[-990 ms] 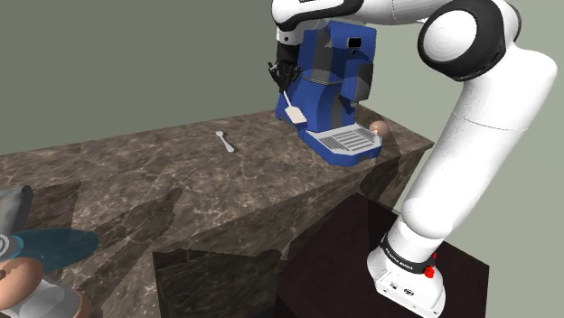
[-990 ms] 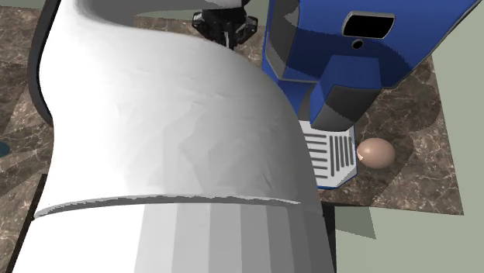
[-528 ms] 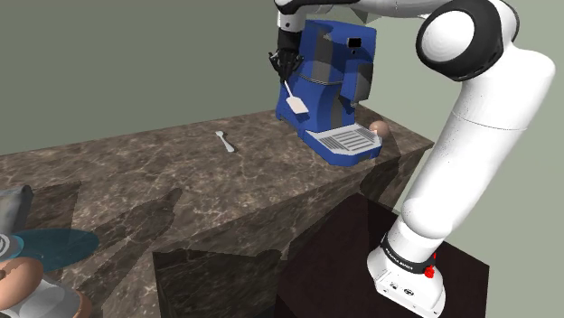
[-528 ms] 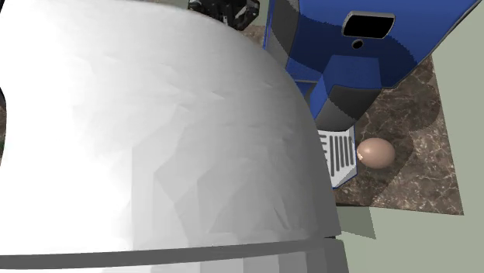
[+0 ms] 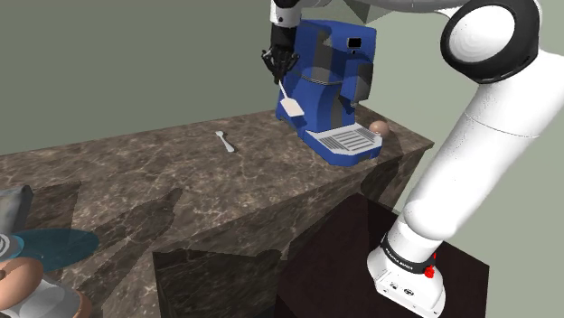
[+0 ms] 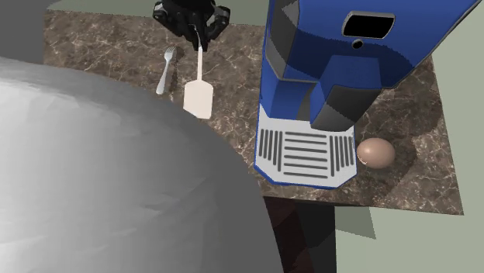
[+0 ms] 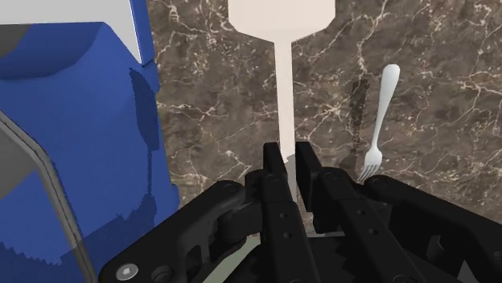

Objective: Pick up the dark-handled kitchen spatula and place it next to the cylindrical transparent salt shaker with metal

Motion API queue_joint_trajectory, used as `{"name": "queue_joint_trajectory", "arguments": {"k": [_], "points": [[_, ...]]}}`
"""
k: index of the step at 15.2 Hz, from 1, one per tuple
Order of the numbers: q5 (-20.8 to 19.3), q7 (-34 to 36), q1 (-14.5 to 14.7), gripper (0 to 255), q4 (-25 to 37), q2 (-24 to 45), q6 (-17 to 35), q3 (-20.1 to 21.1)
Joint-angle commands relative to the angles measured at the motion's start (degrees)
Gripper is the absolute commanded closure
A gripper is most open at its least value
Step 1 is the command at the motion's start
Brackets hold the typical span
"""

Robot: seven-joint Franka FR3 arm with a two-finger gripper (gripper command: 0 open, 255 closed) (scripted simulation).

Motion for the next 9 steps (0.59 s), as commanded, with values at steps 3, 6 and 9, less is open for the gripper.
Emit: {"name": "queue_joint_trajectory", "arguments": {"k": [3, 6, 9], "points": [[-0.1, 5.2, 2.4, 255, -4.6, -4.0, 0.4, 2.7], [0.0, 9.1, 4.2, 255, -7.2, -6.4, 0.6, 4.9], [0.3, 12.9, 5.9, 255, -9.1, -8.2, 0.6, 7.1]]}}
